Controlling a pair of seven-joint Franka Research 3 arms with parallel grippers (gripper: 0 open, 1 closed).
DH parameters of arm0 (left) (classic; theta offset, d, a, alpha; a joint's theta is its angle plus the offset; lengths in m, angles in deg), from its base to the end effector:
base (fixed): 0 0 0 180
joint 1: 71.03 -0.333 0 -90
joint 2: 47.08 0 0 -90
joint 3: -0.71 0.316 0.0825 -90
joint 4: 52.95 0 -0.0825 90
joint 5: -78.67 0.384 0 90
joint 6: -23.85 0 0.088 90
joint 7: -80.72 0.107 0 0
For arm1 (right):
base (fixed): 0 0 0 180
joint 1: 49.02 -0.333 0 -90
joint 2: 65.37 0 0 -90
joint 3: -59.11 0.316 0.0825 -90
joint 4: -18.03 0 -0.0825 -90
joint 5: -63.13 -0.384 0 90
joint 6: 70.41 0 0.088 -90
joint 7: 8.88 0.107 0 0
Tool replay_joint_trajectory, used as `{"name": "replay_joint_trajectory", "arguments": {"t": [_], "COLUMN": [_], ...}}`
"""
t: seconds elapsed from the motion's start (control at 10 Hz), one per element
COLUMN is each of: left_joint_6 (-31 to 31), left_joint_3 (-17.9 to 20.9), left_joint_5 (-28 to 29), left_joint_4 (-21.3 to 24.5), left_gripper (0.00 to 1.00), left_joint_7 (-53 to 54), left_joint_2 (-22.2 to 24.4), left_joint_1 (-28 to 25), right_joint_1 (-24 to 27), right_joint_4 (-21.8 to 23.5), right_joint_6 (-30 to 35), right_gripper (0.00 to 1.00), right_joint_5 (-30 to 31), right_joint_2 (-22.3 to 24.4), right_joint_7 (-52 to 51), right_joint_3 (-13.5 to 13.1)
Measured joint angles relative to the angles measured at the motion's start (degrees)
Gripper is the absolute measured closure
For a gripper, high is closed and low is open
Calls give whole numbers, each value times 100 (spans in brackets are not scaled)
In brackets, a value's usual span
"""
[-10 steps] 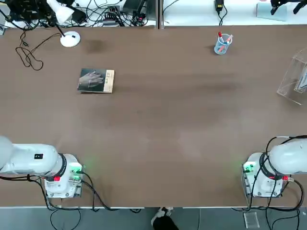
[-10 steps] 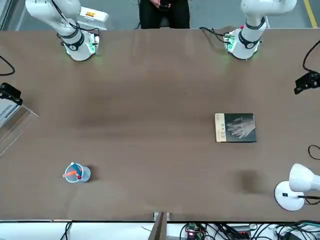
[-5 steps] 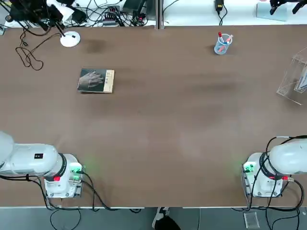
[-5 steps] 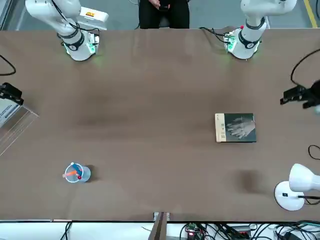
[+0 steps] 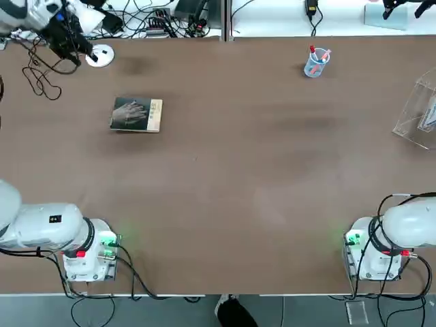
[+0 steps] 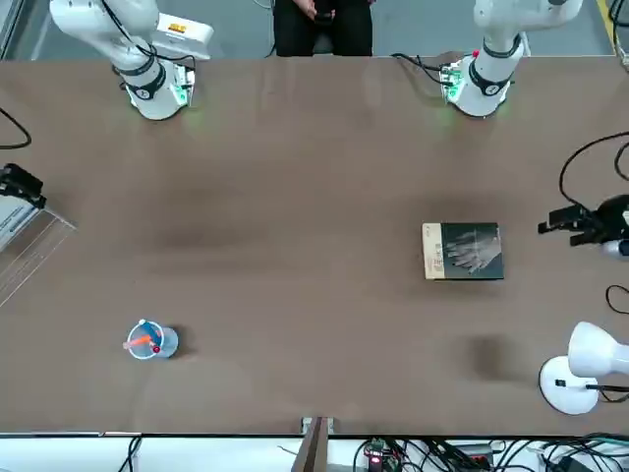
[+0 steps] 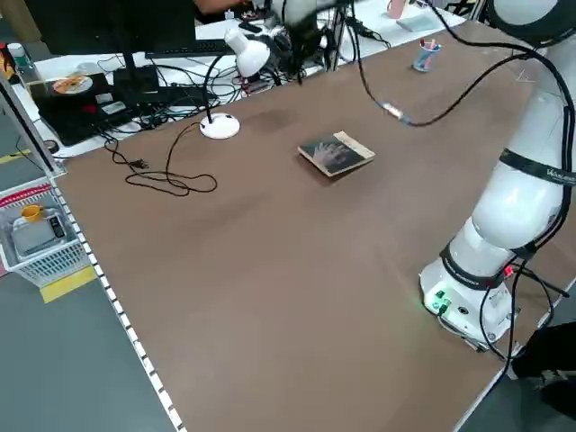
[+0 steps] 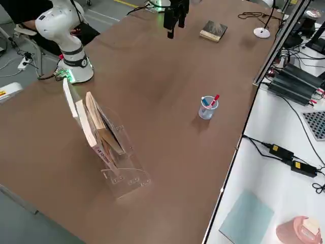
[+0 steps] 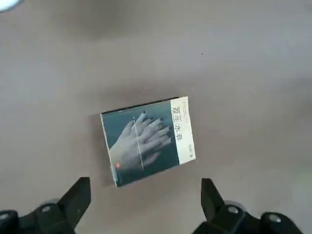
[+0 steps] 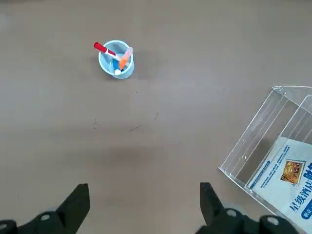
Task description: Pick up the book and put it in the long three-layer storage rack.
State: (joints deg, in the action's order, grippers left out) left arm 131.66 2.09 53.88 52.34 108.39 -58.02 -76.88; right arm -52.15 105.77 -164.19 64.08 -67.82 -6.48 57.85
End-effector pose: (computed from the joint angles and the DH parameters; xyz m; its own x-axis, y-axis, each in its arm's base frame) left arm 0.5956 0.0432 0.4192 0.9822 -0.1864 0.0212 -0.1787 -0.8949 0.4089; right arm 0.5745 0.0174 0.6252 0.9980 -0.0081 0.0633 -0.0091 -0.9998 0.0149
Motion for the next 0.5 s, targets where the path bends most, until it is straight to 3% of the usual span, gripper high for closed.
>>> {"name": "replay_joint_trajectory", "arguments": {"t": [0.5], "left_joint_6": [230], "left_joint_3": [19], "left_joint_5": [-407], "left_joint_4": [452], "left_gripper": [0], "left_joint_7": [716], "left_joint_2": [-218], "left_joint_1": [-239], "right_joint_1": [-2], "right_joint_4": [0], "right_joint_6": [-72], "right_gripper": [0], "right_joint_5": [0], "right_joint_2": [0], "right_joint_7": [0], "right_joint_3": [1]}}
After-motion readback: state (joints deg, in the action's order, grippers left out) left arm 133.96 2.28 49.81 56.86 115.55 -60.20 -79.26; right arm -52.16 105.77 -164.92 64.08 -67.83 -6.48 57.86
